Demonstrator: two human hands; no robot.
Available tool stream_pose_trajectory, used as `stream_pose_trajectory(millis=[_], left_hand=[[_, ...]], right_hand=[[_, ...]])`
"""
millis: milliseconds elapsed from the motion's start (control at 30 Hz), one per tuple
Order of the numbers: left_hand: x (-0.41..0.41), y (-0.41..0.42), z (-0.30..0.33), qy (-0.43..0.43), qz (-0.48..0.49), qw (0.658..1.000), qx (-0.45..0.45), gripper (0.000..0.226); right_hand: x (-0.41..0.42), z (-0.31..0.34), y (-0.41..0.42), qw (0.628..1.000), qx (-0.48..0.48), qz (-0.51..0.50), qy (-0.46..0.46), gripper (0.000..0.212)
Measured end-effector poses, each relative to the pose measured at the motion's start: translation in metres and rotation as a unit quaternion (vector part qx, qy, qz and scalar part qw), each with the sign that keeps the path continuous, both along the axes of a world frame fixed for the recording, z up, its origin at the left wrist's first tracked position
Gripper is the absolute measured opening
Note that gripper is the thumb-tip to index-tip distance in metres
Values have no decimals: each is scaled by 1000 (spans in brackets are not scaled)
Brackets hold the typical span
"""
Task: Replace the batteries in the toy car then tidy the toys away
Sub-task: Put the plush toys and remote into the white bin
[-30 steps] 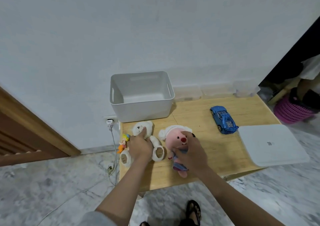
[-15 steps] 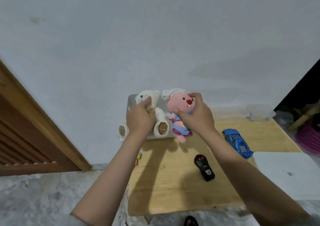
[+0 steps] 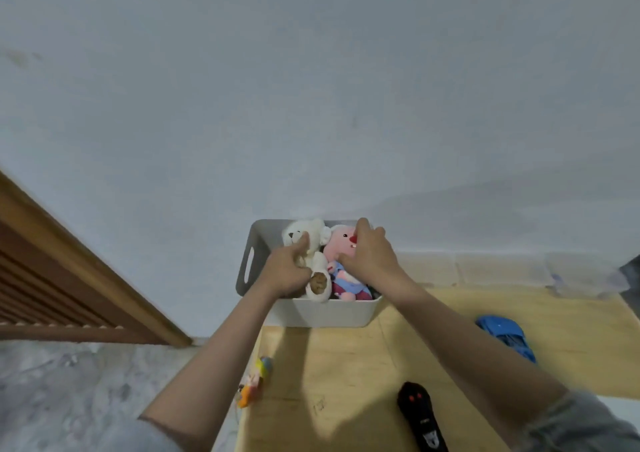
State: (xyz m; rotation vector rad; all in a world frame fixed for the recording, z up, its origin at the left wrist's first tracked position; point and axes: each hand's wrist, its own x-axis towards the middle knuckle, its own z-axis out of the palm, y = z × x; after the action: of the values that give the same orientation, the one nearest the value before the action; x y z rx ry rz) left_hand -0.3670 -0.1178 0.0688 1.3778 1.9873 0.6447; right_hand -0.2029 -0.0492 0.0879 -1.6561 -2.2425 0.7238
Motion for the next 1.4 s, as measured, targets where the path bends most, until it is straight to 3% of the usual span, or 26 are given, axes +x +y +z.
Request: stream_pose_trajectory(millis=[133,233,433,533,600,700,800,867,933,1067,1167,1400], left_hand=[[5,11,-17,96,-88,985,-117,76],[9,30,-29,166,-153,957,-183,69],[15,48,-32,213,-210,908,-294,71],[8,49,-28,204,-211,911,-290,57],[6,40,-17,191,-152,944,-221,51],[14,2,3,141,-18,989,38,44],[28,-57,-3,127,59,943,303,38],[32,-96,-21,138,114,915,362,36],[29,-127,-45,136,156,918,340,40],[13,-167,-94,115,136,979,103,55],[7,-177,-107,102,102,989,-20,53],[6,-184,-107,98,94,991,-20,34]], right_hand=[[-7,-20,2,994,16,75,-74,44],[-19,-30,6,986,12,98,-131,39],[-35,-54,20,955,48,162,-243,29],[-36,-43,20,955,36,163,-246,26],[-28,-26,12,964,41,149,-216,21],[2,-8,-21,981,146,104,-77,18],[40,-15,-68,949,307,51,60,13],[62,-36,-99,955,293,19,48,17],[80,-60,-126,971,240,-9,18,19],[107,-94,-166,991,46,-65,-112,42],[117,-110,-181,978,-51,-78,-188,60],[122,-130,-198,980,-52,-149,-119,50]])
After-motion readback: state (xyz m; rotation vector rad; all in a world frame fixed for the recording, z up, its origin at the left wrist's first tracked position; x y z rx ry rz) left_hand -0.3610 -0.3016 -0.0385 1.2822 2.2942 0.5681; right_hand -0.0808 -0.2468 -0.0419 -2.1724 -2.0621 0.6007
